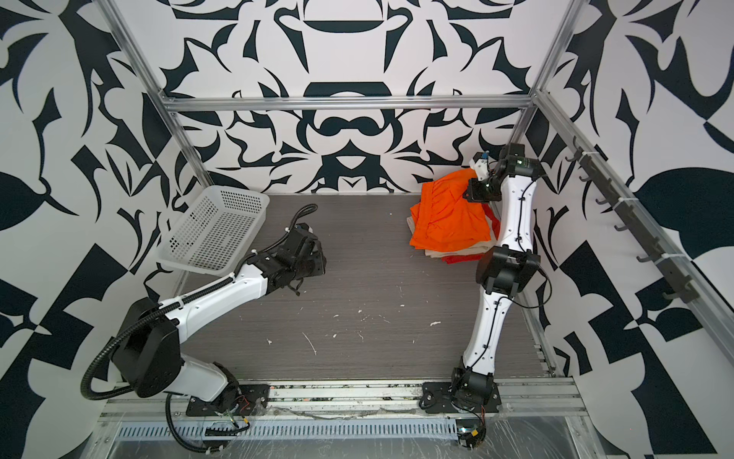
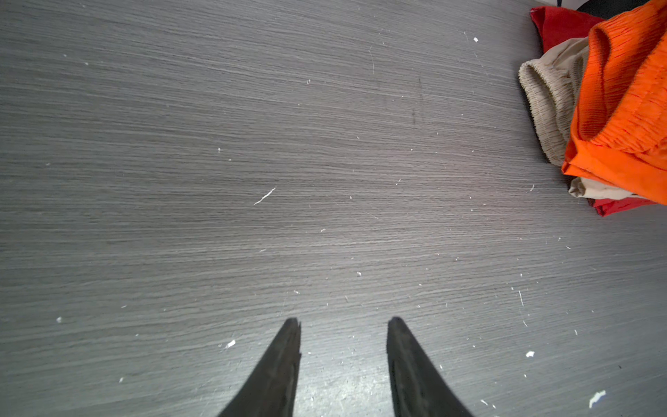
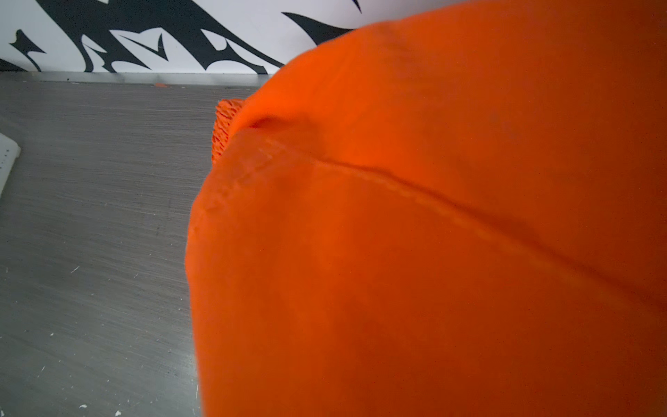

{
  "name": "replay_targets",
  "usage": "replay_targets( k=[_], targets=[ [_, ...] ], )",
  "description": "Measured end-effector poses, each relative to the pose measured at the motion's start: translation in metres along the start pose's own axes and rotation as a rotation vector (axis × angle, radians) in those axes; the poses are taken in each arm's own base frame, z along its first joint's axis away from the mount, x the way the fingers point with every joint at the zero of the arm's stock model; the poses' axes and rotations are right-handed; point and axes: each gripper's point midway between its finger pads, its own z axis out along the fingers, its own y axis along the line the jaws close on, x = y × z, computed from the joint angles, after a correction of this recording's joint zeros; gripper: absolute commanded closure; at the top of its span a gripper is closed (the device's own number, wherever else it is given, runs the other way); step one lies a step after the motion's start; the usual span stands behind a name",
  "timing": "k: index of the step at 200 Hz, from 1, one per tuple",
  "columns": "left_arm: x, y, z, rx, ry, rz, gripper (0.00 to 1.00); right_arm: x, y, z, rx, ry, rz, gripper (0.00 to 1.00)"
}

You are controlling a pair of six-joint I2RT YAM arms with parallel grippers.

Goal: Fold and stack the shorts
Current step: 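Place the orange shorts onto the beige shorts stack with the right gripper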

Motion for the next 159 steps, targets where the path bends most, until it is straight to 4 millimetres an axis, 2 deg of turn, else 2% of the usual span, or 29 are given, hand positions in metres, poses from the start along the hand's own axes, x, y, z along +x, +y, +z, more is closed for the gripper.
replay_targets(
  k=[63, 105, 121, 152, 159],
  targets=[
    [-0.004, -0.004, 0.006, -0.001, 0.002, 0.003, 0.56, 0.016, -0.049, 0.056, 0.044, 0.055, 0.064, 0.99],
    [-0.001, -0.004, 0.015, -0.014, 0.021, 0.006, 0.57, 0.018, -0.073, 0.069, 0.14, 0.058, 0.069, 0.92],
    [-0.001, -0.005, 0.015, -0.013, 0.023, 0.005, 0.57, 0.019, -0.081, 0.071, 0.184, 0.06, 0.069, 0.82],
    [-0.002, -0.006, 0.016, -0.011, 0.023, 0.002, 0.57, 0.022, -0.1, 0.072, 0.283, 0.069, 0.081, 0.46],
    [-0.001, -0.006, 0.017, -0.011, 0.026, 0.002, 0.57, 0.021, -0.105, 0.071, 0.305, 0.067, 0.081, 0.4]
  ],
)
